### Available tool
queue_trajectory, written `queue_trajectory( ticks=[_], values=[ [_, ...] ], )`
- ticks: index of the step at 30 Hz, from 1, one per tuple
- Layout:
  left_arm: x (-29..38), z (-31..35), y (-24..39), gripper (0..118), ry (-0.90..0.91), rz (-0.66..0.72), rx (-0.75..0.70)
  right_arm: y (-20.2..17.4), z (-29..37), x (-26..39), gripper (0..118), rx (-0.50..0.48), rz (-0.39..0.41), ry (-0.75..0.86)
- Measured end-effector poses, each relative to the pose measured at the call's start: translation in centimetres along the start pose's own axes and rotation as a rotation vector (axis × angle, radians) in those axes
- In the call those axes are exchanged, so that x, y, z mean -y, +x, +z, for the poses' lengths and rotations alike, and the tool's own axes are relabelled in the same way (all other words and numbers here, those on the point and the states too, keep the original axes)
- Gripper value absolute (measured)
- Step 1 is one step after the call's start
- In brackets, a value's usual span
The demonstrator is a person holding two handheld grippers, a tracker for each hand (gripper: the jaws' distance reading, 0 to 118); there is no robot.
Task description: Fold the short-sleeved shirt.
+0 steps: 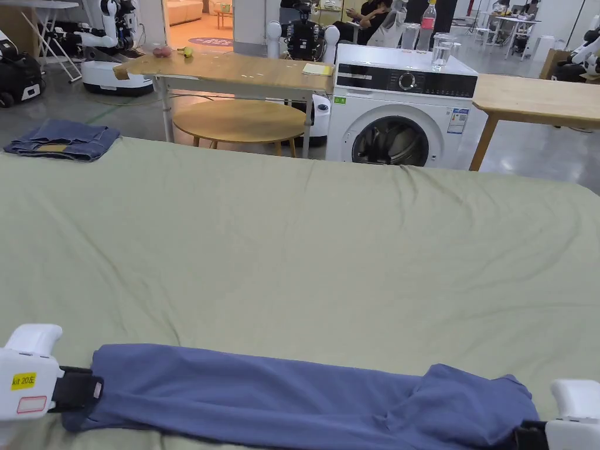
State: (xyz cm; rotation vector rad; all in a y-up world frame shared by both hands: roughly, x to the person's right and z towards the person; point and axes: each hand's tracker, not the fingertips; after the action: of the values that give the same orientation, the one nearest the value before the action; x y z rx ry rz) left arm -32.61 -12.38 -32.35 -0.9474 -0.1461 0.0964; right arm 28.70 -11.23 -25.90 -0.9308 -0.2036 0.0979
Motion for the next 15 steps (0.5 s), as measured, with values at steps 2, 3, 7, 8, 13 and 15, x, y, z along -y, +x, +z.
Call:
queue_trajectory(
  ticks=[2, 3, 7, 8, 13, 15],
  values=[
    [-1.0, 0.7, 0.8, 40, 0.064, 0.006, 0.018, -0.1, 1.2, -1.2, 52, 0.014, -0.006, 0.051],
    [-1.4, 0.8, 1.1, 40, 0.099, 0.0, 0.022, -0.3, 1.7, -1.7, 52, 0.019, -0.016, 0.086],
    [-2.7, 1.2, 3.6, 40, 0.241, -0.067, 0.003, -1.6, 3.0, -3.4, 52, -0.009, -0.078, 0.258],
    [-3.0, 1.4, 4.4, 40, 0.292, -0.081, 0.0, -2.3, 3.4, -3.8, 52, -0.031, -0.105, 0.324],
    [-4.0, 2.5, 8.3, 40, 0.539, -0.113, -0.015, -6.7, 4.9, -5.5, 52, -0.07, -0.158, 0.624],
    [-4.4, 3.0, 9.7, 40, 0.616, -0.123, -0.037, -8.9, 5.5, -6.2, 52, -0.022, -0.136, 0.703]
  ],
)
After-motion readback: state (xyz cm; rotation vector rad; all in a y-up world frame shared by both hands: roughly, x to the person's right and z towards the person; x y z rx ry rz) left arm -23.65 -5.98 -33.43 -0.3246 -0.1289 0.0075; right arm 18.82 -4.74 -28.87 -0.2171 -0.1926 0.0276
